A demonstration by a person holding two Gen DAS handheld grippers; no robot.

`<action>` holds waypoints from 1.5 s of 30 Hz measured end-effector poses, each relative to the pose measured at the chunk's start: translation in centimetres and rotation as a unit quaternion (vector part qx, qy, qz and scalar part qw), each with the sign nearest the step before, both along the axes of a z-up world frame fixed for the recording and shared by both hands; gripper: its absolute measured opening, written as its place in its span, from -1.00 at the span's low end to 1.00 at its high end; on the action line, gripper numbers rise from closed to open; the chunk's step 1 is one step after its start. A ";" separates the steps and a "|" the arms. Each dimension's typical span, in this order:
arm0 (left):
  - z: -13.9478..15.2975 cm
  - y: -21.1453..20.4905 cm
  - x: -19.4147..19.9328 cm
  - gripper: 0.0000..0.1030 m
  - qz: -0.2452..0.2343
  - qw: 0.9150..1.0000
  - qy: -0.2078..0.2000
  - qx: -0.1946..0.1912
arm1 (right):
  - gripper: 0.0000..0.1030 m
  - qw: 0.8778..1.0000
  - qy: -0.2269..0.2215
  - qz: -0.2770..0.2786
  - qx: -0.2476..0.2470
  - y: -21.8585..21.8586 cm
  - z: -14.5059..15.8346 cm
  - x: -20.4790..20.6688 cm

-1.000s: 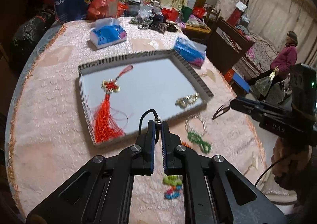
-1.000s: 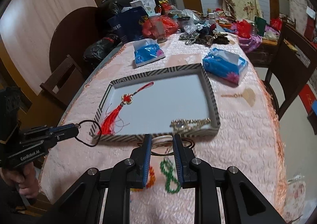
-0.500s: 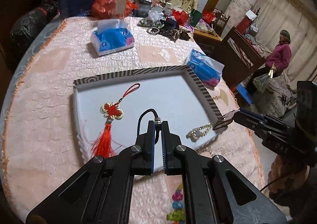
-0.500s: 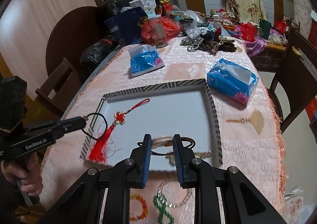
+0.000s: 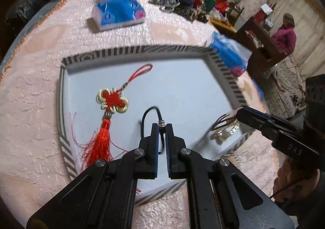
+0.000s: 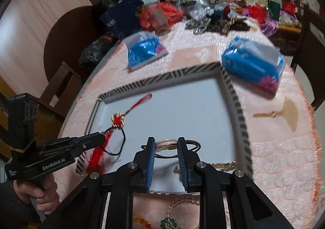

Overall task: Organize jewelry
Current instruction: 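Carry the held black hair ties over the striped tray with both tools, then open both tools to drop the black hair ties into the tray, then grasp the multicolour flower-bead bracelet with the left tool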

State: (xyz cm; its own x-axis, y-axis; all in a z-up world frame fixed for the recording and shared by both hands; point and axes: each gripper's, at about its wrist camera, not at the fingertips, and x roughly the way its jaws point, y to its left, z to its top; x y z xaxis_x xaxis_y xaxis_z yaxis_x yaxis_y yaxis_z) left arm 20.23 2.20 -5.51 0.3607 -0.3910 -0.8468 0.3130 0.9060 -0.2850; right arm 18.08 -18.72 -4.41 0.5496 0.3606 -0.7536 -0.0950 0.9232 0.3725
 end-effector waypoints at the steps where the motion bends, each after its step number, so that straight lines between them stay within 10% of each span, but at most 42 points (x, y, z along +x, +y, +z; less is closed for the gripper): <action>1: -0.3 -0.1 0.0 -0.91 -0.001 1.000 0.002 0.003 | -0.59 1.000 0.006 0.001 -0.002 0.1 -0.5 0.2; 21: -0.5 0.7 -0.1 -0.40 0.016 1.000 0.002 0.018 | -0.22 1.000 0.017 -0.021 -0.007 -0.8 -1.1 0.1; 45: 3.5 2.3 -11.1 -0.25 -0.014 0.999 -0.029 0.018 | -0.23 0.994 0.018 -0.105 -0.004 -4.7 0.2 -15.6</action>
